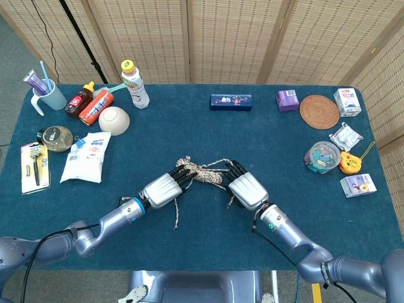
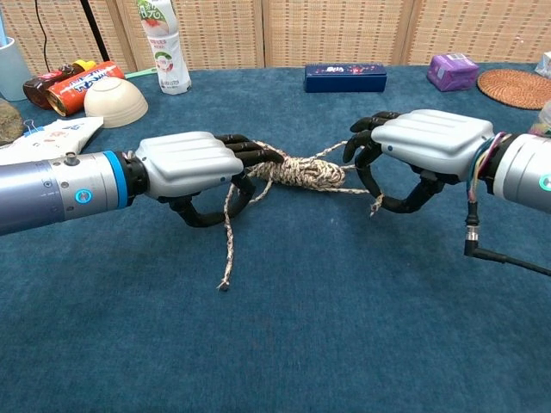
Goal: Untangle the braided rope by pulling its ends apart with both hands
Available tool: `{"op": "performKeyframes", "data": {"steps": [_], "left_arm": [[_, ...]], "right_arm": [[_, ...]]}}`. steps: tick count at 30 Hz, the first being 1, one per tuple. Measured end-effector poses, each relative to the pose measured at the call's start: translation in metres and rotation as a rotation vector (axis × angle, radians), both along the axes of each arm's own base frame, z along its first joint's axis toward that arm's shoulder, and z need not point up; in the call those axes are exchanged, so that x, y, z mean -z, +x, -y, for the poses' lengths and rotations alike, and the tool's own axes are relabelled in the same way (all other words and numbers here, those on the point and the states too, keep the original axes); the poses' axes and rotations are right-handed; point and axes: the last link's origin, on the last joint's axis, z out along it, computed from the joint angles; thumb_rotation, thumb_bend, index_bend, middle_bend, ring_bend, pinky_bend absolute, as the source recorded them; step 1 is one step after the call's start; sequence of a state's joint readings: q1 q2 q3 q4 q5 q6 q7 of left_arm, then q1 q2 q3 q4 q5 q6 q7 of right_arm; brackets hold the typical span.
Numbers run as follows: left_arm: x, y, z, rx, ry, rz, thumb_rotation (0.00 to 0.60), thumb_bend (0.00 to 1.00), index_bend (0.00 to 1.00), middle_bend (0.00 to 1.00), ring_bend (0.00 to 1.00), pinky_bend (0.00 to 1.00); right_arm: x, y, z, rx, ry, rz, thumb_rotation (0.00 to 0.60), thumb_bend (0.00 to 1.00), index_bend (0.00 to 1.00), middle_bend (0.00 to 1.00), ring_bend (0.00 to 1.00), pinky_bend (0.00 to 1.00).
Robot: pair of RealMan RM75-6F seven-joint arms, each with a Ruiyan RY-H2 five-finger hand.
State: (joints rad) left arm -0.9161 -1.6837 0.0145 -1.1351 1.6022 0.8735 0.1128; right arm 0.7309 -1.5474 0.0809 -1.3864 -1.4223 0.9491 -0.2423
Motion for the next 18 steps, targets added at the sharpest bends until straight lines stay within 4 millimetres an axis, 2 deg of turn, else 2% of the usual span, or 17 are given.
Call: {"op": "performKeyframes", "data": {"steps": [6,18], "left_arm": [[-0.016,-0.003,-0.004,-0.016,0.03,0.04,0.6,0.5,0.67,0.01,0.0,0.0],[-0.075,-0.031,-0.015,-0.098,0.146,0.122,0.6,0.5,0.68,0.04,0.0,0.0]], "right_arm": [[-0.005,0.001,0.001,-0.006,-0.012,0.001,0.6,0.45,0.65,0.23,0.02,0.0],[-0.024,-0.005,0.005,0.005,-0.067,0.003,0.6,0.45,0.65,0.24,0.02,0.0]]}}
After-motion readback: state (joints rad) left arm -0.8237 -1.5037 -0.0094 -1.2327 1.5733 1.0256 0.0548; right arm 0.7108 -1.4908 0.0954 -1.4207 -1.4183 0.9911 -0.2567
